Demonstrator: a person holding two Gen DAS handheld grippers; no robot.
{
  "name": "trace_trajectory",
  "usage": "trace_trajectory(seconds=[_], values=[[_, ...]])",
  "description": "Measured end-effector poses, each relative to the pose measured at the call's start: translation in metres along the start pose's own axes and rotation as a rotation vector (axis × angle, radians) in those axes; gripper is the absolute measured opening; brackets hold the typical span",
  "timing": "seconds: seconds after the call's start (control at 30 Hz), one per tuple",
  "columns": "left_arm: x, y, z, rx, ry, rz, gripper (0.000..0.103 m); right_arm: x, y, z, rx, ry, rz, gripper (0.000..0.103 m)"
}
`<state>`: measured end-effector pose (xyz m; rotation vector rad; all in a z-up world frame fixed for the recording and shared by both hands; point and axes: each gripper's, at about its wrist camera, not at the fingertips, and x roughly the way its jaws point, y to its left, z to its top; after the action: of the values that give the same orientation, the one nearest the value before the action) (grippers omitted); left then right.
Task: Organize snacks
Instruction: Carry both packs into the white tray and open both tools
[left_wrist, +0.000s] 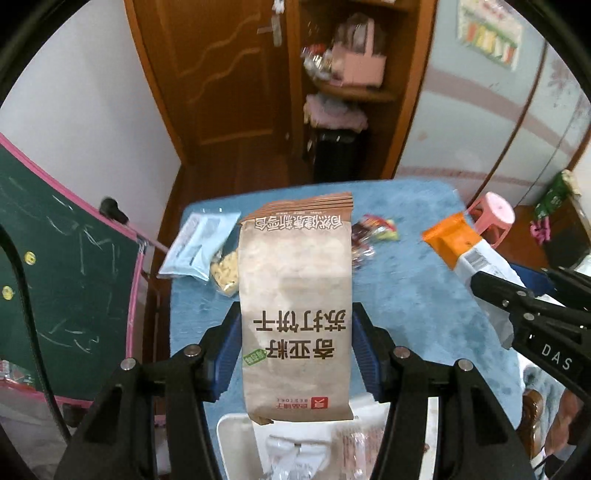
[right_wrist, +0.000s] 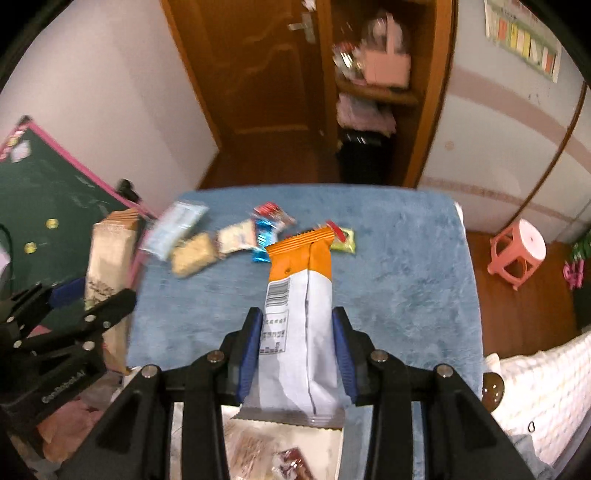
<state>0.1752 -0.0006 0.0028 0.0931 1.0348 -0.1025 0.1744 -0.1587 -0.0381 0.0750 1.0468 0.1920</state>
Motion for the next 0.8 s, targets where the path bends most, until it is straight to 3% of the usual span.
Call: trace_trajectory(seconds=[0.23,0.4,0.53,0.8], values=[[-0.082,-0.013,-0.039,0.048,-0.091,-0.046,0.054,-0.072,0.029,-0.038,-0.081,-0.113,0.087,0.038],[-0.114,-0.024,-0.075,0.072,-0.142,-0.079,0.055,-0.102,0.034,-0.073,-0.100,-0.168,0.156,0.038],[-0.126,-0.023,-0.102,0.053,-0.165,-0.113,0.055,-0.112,0.030,-0.101,-0.088,-0.207,0.187,0.038],[-0.128,-0.013,-0.150,-0.003,-0.229,-0.119,0.055,-0.133,0.028,-0.152,-0.089,-0.331,0.164,0.039]])
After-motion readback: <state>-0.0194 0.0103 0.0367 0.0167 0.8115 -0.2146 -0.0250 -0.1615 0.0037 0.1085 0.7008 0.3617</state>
